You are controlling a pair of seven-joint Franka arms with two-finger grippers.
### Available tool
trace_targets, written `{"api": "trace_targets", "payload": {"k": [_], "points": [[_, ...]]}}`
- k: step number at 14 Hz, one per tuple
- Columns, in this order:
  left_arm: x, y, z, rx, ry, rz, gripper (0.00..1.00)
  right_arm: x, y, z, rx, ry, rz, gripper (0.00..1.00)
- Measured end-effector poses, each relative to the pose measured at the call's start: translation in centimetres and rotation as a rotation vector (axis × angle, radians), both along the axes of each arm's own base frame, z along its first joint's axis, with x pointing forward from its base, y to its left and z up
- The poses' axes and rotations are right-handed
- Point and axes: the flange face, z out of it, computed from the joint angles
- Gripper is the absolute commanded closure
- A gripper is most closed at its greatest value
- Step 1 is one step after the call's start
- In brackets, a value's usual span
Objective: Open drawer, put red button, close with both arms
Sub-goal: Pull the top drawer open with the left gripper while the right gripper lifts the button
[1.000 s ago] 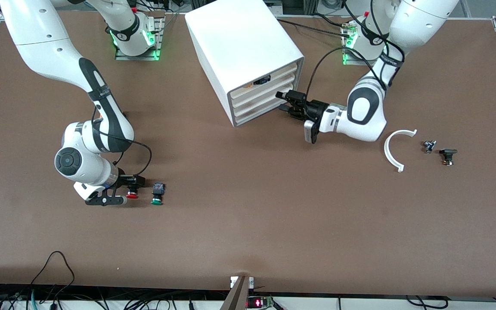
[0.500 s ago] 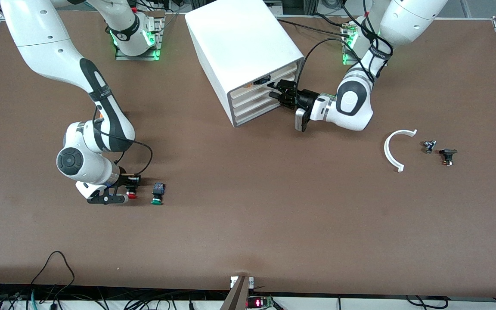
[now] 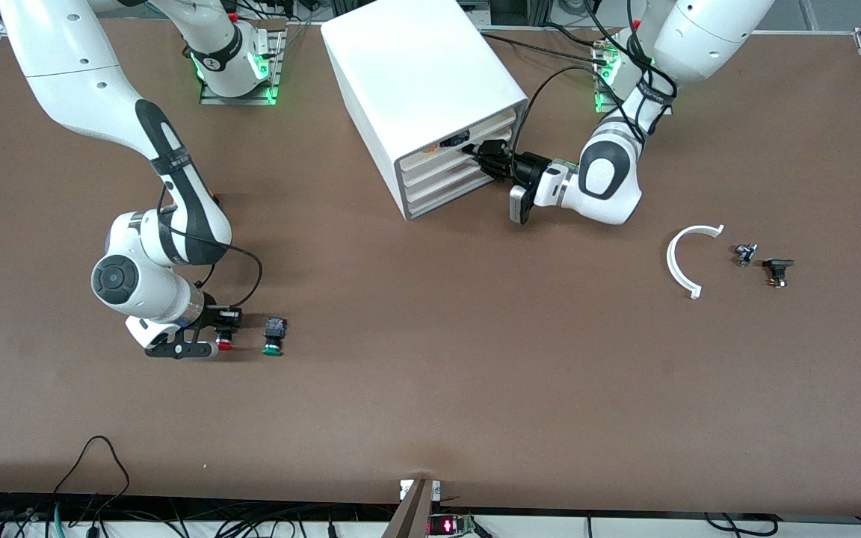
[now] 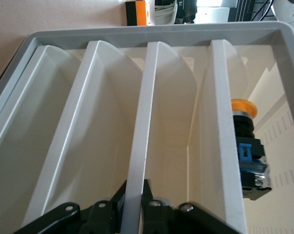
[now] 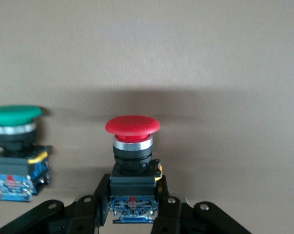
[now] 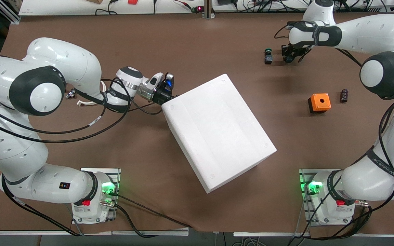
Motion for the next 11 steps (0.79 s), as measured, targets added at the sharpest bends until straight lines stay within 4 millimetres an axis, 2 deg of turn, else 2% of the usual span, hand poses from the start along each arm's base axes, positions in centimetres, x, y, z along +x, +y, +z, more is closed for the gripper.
{"api": "trace_targets", "payload": {"k": [3,5,8,11], "points": [[0.6,0.4,0.1,0.001,-0.008,0.013,1.0,0.5,1.2,1.9,0.012,-0.013,-0.035,1.0],[2.5,1.9,0.4,0.012,-0.035,0.037,1.0,1.0,1.7,3.6,0.009,0.017,-0.071,1.0],[7.6,5.9,1.4,0.056,-0.069,0.055,1.0,2.0,2.8,7.1,0.0,0.056,-0.126,1.0],[12.5,9.3,2.0,0.087,-0.081,0.074,1.0,2.3,5.2,10.5,-0.012,0.093,-0.181,1.0]]}}
